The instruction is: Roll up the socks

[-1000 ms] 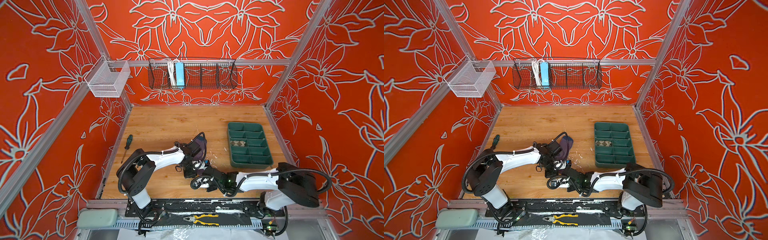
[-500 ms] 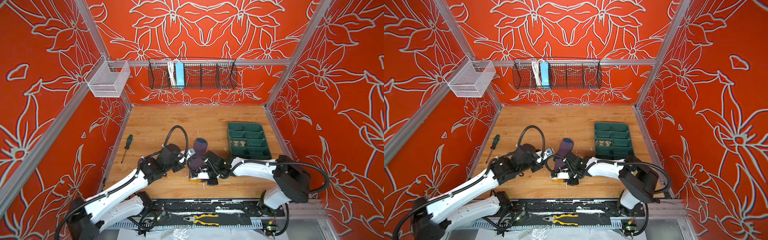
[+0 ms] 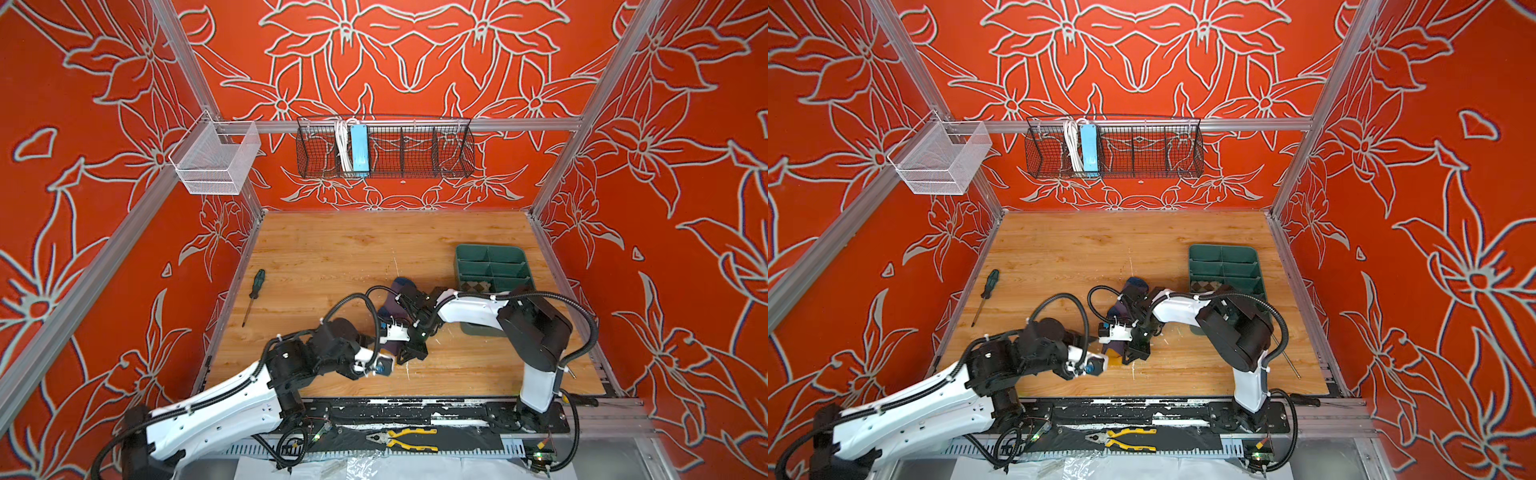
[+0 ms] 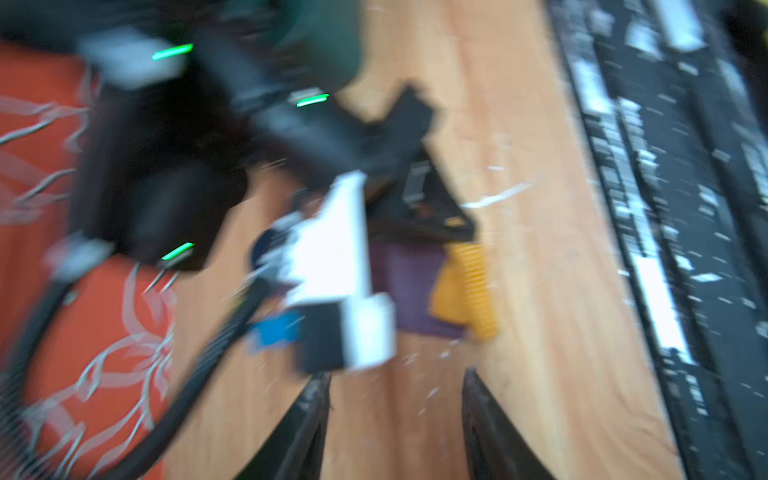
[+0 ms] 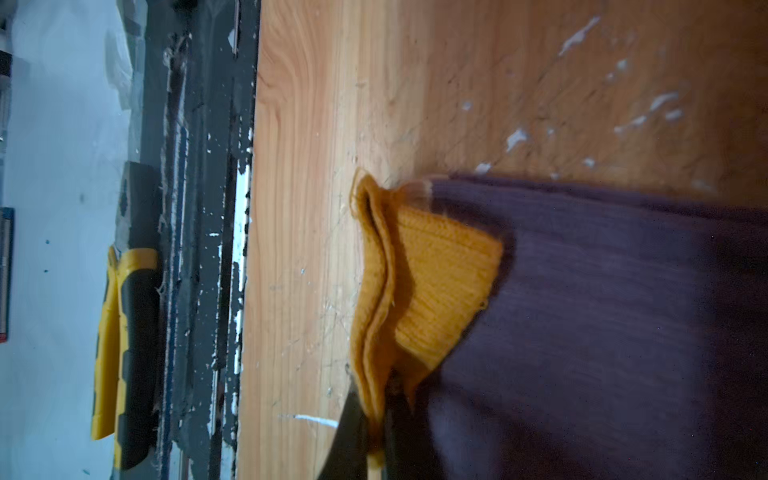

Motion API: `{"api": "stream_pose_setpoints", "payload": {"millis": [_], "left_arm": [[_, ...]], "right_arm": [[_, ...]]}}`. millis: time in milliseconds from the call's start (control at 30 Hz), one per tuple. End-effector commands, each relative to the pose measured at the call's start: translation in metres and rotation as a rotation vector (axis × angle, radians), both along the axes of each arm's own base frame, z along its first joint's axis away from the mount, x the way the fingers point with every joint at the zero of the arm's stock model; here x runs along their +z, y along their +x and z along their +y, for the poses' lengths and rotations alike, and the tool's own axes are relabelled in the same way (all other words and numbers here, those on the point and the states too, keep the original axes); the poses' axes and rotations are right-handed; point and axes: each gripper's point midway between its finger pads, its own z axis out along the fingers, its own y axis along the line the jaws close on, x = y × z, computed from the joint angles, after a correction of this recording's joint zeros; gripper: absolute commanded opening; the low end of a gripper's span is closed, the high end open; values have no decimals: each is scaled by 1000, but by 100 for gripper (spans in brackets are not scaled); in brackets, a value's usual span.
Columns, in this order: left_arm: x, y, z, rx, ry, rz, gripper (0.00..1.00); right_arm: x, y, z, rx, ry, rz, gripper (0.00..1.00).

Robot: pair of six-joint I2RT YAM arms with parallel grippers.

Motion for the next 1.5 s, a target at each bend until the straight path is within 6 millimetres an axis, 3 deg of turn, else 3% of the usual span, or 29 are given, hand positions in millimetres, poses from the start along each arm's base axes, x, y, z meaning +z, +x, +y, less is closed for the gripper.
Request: {"api": "stream_pose_setpoints", "payload": {"millis": [0, 100, 267, 567, 700, 800, 1000, 1100, 1300, 1467], "left_arm": [[-23, -15, -18, -119, 38, -17, 48], [-40, -16, -25, -94, 56, 29, 43], [-68, -4, -27, 5, 74, 51, 42], [-93, 30, -22, 226, 100, 2, 42], [-100, 33, -20, 235, 122, -5, 40], [-107, 30, -17, 231, 155, 22, 33], [-113, 22, -16, 234, 236, 128, 5], [-114, 25, -14, 261, 291, 151, 0], [-107, 21, -14, 285, 332, 319, 0], [-96, 13, -22, 293, 312, 549, 0]], "right_arm": [[-12, 0, -7, -16, -62, 63, 0], [-12, 3, -6, -26, -59, 74, 0], [-9, 5, -7, -30, -43, 82, 0], [-4, 4, -7, -22, -25, 98, 0], [-3, 6, -8, -28, -21, 105, 0], [-1, 7, -8, -32, -18, 105, 0], [4, 9, -9, -47, 5, 94, 0], [10, 11, -10, -61, 20, 76, 11], [33, 33, -19, -182, 85, -81, 31], [70, 80, -50, -467, 149, -299, 36]]}}
